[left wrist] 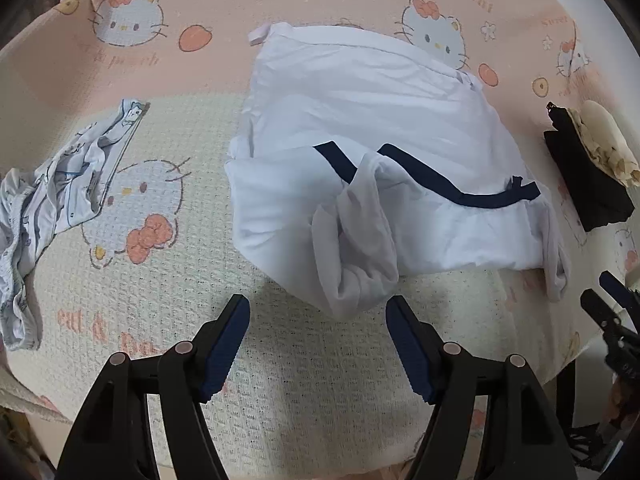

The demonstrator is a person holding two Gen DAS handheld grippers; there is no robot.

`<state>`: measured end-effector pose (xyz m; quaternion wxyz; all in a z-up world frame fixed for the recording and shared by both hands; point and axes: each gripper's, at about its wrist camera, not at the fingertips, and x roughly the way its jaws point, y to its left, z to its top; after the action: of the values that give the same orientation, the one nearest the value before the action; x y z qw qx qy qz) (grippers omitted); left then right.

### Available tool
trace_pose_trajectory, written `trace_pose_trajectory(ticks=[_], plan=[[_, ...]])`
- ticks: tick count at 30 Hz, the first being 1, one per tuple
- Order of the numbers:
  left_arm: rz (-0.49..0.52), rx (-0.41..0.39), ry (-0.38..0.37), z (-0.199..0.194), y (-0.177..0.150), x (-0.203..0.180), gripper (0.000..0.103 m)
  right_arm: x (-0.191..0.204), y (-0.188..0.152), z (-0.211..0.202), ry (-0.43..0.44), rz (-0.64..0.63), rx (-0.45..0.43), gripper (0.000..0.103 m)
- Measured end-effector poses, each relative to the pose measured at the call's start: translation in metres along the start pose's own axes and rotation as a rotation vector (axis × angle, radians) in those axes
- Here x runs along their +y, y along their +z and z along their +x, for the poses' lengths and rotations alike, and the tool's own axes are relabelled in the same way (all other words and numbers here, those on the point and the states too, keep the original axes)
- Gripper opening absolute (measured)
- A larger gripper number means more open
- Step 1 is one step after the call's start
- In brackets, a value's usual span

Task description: Fold clothes

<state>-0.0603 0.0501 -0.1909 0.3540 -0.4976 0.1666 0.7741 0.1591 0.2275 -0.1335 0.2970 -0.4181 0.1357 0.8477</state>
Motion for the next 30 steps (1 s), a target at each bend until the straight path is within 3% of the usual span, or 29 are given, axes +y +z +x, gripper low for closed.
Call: trace_pose_trajectory(ticks=[3,10,19,23,30], plan=[[0.019,-0.015,0.001,0.0,-0.001,-0.003,0.069,0.006,-0.005,0.003,-0.053,-0.07,-0.02,0.075],[0.134,-0.033,0.092,0.003,-0.006,-0.019,0.069,0.034,-0.022,0.017,-0.178,-0.325,-0.041,0.075],[0.217,-0.088,0.194,0.012,-0.01,-0.024,0.069,0.068,-0.057,0.035,-0.483,-0.677,-0.188,0.075],[0.201,-0.1,0.222,0.015,-0.004,-0.017,0.069,0.07,-0.052,0.038,-0.514,-0.691,-0.217,0.076],[0.173,-0.061,0.203,0.023,0.0,-0.014,0.069,0.069,-0.042,0.042,-0.518,-0.672,-0.18,0.075]])
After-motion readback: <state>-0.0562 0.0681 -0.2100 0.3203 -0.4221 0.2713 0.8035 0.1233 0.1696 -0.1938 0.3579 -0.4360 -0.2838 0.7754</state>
